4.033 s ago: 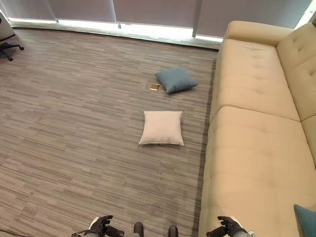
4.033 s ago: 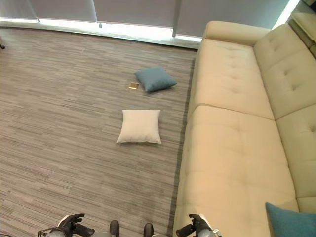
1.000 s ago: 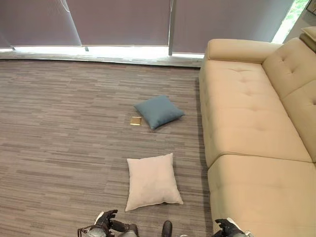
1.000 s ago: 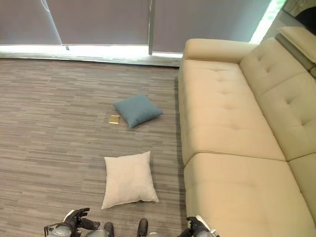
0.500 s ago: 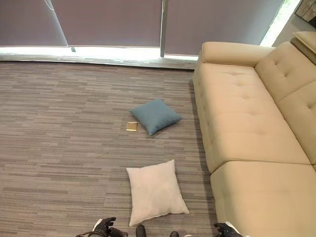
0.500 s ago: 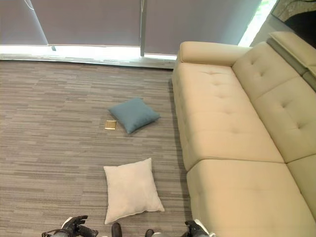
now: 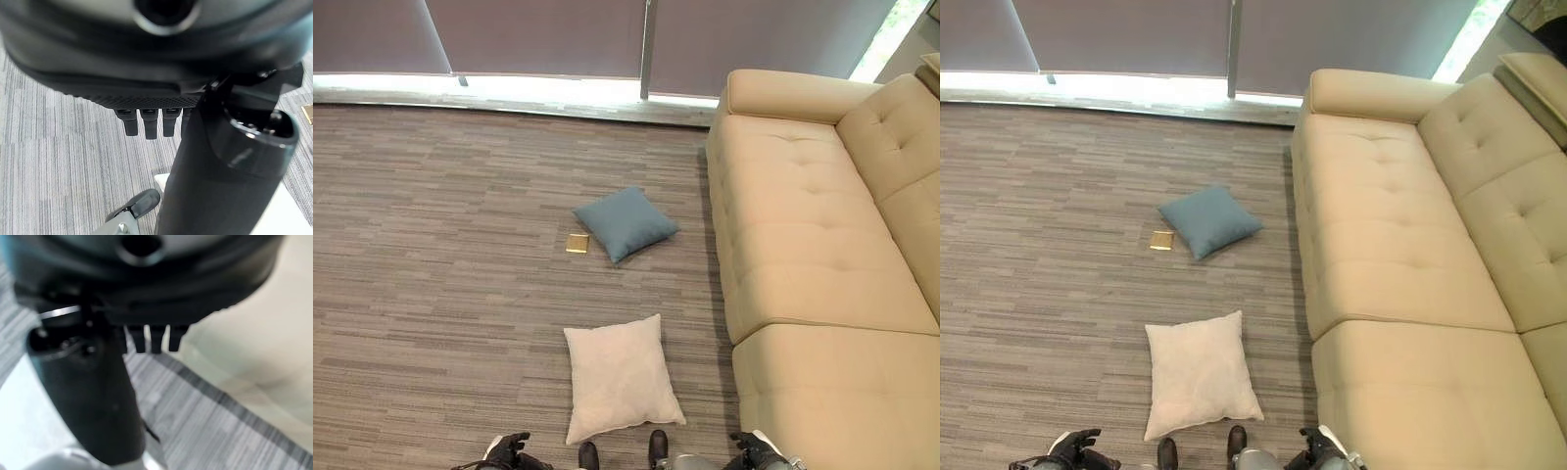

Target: Pick up all the scattered cushions and arrange them neatly on the sofa.

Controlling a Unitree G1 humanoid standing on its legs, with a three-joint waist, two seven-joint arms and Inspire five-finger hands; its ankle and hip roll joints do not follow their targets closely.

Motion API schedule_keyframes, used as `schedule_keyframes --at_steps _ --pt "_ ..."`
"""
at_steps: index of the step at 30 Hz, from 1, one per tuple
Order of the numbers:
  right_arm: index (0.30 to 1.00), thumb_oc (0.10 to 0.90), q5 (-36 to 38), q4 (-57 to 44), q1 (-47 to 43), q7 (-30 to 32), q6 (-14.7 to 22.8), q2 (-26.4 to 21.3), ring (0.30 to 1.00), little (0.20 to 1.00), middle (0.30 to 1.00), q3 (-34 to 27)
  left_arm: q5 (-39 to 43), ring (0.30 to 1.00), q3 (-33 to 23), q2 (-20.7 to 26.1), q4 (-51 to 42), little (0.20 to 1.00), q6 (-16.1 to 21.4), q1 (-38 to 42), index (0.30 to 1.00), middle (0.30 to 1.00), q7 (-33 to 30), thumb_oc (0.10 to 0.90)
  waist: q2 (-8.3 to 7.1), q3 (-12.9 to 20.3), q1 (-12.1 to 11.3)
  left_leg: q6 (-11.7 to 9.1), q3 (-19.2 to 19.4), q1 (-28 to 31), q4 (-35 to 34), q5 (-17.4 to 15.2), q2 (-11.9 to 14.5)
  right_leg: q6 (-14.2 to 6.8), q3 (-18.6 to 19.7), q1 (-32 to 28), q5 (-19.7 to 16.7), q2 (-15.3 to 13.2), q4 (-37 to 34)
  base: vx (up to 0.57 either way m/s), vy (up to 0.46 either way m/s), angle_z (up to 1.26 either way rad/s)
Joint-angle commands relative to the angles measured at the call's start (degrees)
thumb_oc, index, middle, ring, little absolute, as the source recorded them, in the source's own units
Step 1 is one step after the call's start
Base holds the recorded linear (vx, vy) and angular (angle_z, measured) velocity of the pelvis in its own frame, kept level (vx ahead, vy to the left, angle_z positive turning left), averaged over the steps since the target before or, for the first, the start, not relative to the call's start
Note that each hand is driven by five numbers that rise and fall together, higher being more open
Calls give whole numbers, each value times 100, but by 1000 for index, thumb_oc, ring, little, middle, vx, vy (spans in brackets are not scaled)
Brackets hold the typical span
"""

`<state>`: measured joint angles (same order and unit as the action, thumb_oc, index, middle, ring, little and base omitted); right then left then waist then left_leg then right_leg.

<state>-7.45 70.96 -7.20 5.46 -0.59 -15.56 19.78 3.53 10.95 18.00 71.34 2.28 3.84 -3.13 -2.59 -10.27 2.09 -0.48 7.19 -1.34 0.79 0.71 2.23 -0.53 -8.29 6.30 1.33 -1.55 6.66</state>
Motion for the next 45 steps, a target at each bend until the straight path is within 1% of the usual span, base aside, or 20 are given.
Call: schedule_keyframes --at_steps 1,3,4,5,6,7,8,9,10,12,13,15,16,17,19,21,26,34,39,45 --pt "900 800 170 -40 -127 153 28 -206 900 900 900 212 188 900 -169 182 -68 900 171 143 900 900 -133 800 -222 90 2 202 45 -116 249 -494 -418 -369 176 -78 128 -253 -81 0 0 9" --pt "900 800 170 -40 -127 153 28 -206 900 900 900 212 188 900 -169 182 -68 900 171 143 900 900 -133 800 -222 90 2 202 45 -116 249 -494 -418 -369 176 -78 128 -253 -81 -264 -115 1" --pt "900 800 773 -568 -1017 486 160 -385 900 900 900 309 1315 900 -265 365 -435 900 427 974 900 900 -522 800 -268 -625 -90 159 -94 -1911 1476 -560 -306 -155 90 1521 252 -364 894 -529 -230 -1" --pt "900 800 774 -565 -1021 486 161 -384 900 900 900 309 1316 900 -266 365 -432 900 428 977 900 900 -521 800 -265 -592 -82 159 -99 -1965 1501 -567 -305 -154 86 1568 256 -365 910 -627 -263 10" --pt "900 800 887 -829 -1348 572 150 -462 900 900 900 434 1631 900 -288 446 -552 900 498 1170 900 900 -647 800 -271 -666 -114 209 -110 -2495 1944 -622 -294 -71 90 2067 374 -370 1315 -58 -52 27" --pt "900 800 922 -952 -1548 650 176 -490 900 900 900 483 1769 900 -320 470 -549 900 517 1253 900 900 -703 800 -254 -696 -136 180 -144 -2670 2143 -814 -250 -80 126 2265 602 -358 1579 -57 -52 41" --pt "900 800 923 -950 -1554 650 176 -490 900 900 900 483 1770 900 -322 470 -546 900 517 1258 900 900 -703 800 -253 -687 -135 180 -143 -2696 2169 -829 -247 -79 127 2290 615 -358 1601 -33 -45 33" --pt "900 800 1062 -1210 -1919 738 197 -529 900 900 900 575 1995 900 -382 609 -545 900 556 1464 900 900 -791 800 -286 -788 -151 210 -110 -3196 2623 -930 -154 -24 150 2826 743 -390 2082 -71 -26 17" --pt "900 800 1063 -1208 -1925 738 197 -528 900 900 900 576 1997 900 -384 611 -542 900 556 1469 900 900 -790 800 -287 -773 -149 210 -109 -3228 2644 -940 -152 -24 152 2856 751 -390 2100 -110 -44 -2" --pt "900 800 1205 -1396 -2277 851 216 -565 900 900 900 623 2123 900 -388 726 -629 900 565 1664 900 900 -884 800 -313 -832 -157 228 -93 -3826 3100 -1031 -98 20 193 3459 836 -414 2569 -101 -44 -6" --pt "900 800 1313 -1496 -2654 967 256 -565 900 900 900 720 2275 900 -391 820 -592 900 573 1881 900 900 -926 800 -338 -915 -167 228 -89 -4370 3441 -1083 -58 52 211 3995 896 -435 2896 -95 -42 -1" --pt "900 800 1349 -1517 -2778 1006 247 -572 900 900 900 757 2311 900 -390 851 -586 900 570 1970 900 900 -933 800 -348 -923 -157 224 -89 -4601 3563 -1096 -40 55 228 4210 901 -445 2998 -77 -33 4" --pt "900 800 1410 -1531 -3108 1124 264 -584 900 900 900 811 2387 900 -318 896 -573 900 562 2202 900 900 -958 800 -373 -968 -133 221 -122 -5115 3807 -1105 -38 68 243 4704 922 -458 3239 -68 -29 12" --pt "900 800 1412 -1526 -3117 1124 265 -584 900 900 900 811 2388 900 -318 897 -570 900 561 2210 900 900 -957 800 -372 -952 -130 221 -123 -5148 3823 -1109 -37 68 243 4735 927 -459 3253 -76 -48 15" --pt "900 800 1509 -1499 -3587 1261 265 -658 900 900 900 902 2432 900 -123 988 -579 900 567 2572 900 900 -985 800 -390 -1037 -91 223 -171 -5757 3991 -1085 -56 79 267 5353 931 -479 3489 -50 -39 10" --pt "900 800 1562 -1458 -3721 1293 262 -689 900 900 900 912 2478 900 -86 1018 -601 900 585 2707 900 900 -1002 800 -394 -1044 -80 218 -179 -5990 4058 -1071 -71 83 282 5567 939 -496 3564 -20 -23 11" --pt "900 800 1779 -1202 -4377 1536 225 -971 900 900 900 934 2730 900 241 1132 -1033 900 729 3217 900 900 -1074 800 -295 -1195 -106 237 -260 -7025 4438 -1080 -226 95 378 6650 1053 -554 4133 10 -33 9" --pt "900 800 2341 -1005 -4900 1662 182 -1363 900 900 900 773 2996 900 437 1277 -1857 900 871 3297 900 900 -1138 800 -146 -1312 -197 286 -254 -8153 5024 -1141 -385 117 569 7814 1178 -653 4797 26 -29 10" --pt "900 800 2815 -910 -5197 1669 195 -1522 900 900 900 755 3201 900 484 1318 -2153 900 936 3264 900 900 -1178 800 -62 -1392 -267 320 -290 -8609 5274 -1167 -450 136 658 8299 1265 -711 5110 46 -40 5" --pt "900 800 3159 -573 -5585 1448 106 -1460 900 900 900 1002 3206 900 631 1370 -2302 900 966 3288 900 900 -1189 800 106 -1653 -427 341 -380 -8730 5414 -1150 -479 138 631 8365 1351 -741 5237 31 -26 9"
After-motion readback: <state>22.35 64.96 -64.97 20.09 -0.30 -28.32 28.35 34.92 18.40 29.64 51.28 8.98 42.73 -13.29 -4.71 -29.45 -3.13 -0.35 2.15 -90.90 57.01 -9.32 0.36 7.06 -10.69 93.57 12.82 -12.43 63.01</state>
